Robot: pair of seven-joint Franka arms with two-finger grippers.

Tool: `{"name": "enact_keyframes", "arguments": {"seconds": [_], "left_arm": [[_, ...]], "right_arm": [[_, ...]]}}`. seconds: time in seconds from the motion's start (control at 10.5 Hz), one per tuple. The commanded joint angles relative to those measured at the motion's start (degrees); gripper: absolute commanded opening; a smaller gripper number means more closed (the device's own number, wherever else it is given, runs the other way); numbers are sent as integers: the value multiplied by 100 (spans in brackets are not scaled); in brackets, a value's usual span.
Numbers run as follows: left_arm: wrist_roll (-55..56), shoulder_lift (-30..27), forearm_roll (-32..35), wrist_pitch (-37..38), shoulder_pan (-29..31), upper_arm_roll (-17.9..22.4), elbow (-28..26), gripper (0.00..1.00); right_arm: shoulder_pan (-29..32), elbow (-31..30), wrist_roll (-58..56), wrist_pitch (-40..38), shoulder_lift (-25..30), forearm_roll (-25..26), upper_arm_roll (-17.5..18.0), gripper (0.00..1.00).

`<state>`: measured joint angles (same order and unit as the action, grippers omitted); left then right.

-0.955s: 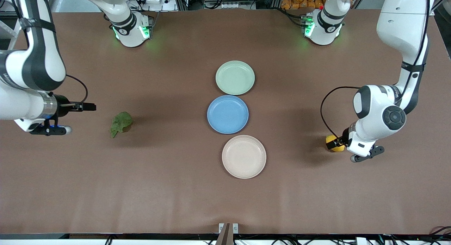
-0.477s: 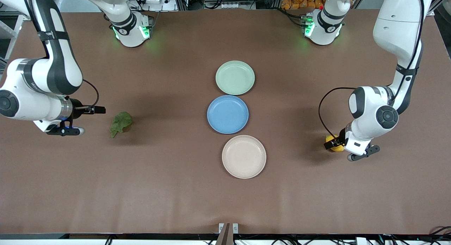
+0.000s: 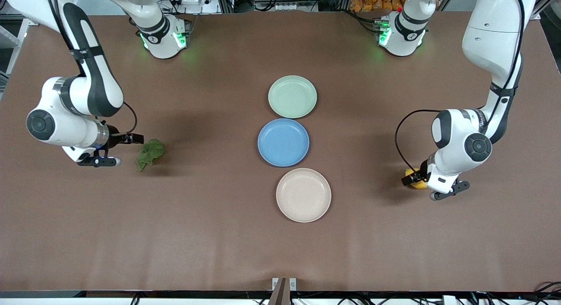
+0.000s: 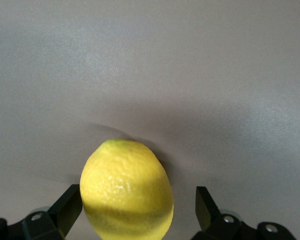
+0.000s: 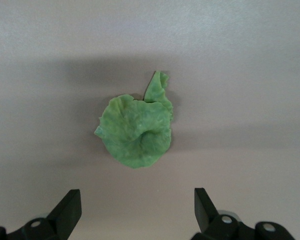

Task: Place lemon and lettuce in plates
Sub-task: 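Lower the left gripper onto the lemon while the right gripper descends to lettuce, then close the left gripper on the lemon while the right gripper grasps lettuce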

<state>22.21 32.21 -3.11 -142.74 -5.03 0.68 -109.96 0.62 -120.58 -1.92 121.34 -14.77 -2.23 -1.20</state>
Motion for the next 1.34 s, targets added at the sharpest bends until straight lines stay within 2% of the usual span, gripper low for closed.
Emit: {"name": "enact_keyframes", "arguments": {"seconds": [0.0, 0.48, 0.57, 0.67, 0.86, 1.15, 1.24], "left_arm": [[2, 48, -31, -105, 11, 2, -51, 100], [2, 83, -31, -140, 55, 2, -34, 100], [55, 83, -40, -323, 46, -7, -34, 43], [73, 92, -40, -342, -6, -7, -34, 2], [73, 83, -40, -342, -15, -7, -34, 0], [73, -4, -31, -325, -85, -16, 10, 0], [82, -74, -31, -307, -338, 10, 19, 0]], "right_arm": [[-27, -36, -81, 258, -227, -75, 14, 100], [-71, -89, -63, 627, -526, -102, 14, 100], [-71, -98, -63, 706, -579, -102, 14, 100], [-71, -159, -63, 846, -667, -102, 14, 100], [-71, -518, -54, 1564, -781, -110, 23, 100], [-71, -528, -28, 1699, -957, -128, 32, 100], [-80, -537, -19, 1787, -1001, -128, 32, 100]]}}
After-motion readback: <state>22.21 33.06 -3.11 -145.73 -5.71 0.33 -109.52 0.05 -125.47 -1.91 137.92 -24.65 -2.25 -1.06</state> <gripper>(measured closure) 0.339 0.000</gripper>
